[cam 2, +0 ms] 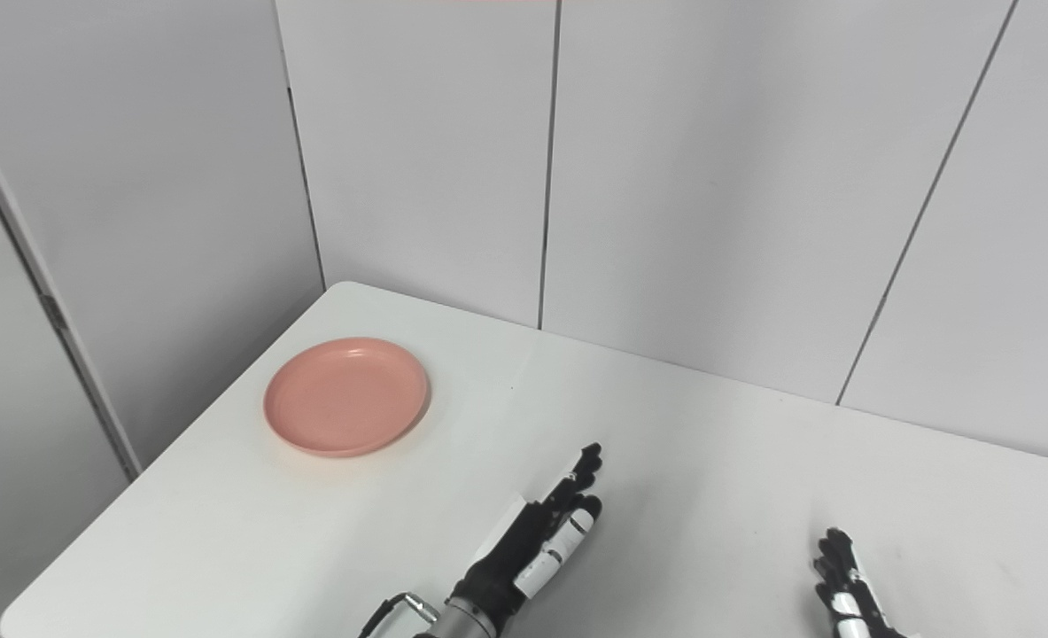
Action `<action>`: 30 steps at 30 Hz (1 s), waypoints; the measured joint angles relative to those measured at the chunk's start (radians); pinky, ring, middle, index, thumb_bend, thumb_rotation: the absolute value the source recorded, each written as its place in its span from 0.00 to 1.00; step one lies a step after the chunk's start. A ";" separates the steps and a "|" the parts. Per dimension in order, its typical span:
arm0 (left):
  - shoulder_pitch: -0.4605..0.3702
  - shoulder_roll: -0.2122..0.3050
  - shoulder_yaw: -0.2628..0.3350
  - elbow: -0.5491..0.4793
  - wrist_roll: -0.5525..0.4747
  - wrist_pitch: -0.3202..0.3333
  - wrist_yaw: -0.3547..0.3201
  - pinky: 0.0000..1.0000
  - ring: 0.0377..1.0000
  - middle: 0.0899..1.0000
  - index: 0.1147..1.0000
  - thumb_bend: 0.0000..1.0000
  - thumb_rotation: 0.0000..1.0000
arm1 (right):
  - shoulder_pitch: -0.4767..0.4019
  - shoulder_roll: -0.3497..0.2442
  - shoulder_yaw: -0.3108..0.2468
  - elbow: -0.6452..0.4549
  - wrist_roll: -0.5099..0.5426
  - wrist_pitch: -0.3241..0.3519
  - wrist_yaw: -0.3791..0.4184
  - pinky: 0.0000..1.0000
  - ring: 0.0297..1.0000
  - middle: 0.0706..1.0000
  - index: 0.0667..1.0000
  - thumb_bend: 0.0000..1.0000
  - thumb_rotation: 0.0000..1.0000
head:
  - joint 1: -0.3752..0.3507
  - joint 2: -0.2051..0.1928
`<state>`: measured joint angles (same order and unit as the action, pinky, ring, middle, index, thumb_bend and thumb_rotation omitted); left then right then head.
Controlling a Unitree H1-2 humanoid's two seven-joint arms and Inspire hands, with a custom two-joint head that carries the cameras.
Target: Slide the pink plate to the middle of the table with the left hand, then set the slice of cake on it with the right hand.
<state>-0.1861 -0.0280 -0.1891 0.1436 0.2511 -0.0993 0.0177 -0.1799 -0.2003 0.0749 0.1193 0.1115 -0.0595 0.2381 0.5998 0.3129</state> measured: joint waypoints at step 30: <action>-0.014 -0.026 0.078 -0.045 -0.120 0.028 -0.004 0.94 0.96 0.97 0.96 0.39 1.00 | -0.040 0.009 -0.002 0.044 -0.001 -0.032 0.022 1.00 1.00 1.00 1.00 0.24 1.00 | 0.014 0.025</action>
<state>-0.2000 -0.0538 -0.1112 0.0987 0.1309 -0.0716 0.0140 -0.2201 -0.1917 0.0733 0.1632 0.1100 -0.0914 0.2604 0.6136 0.3375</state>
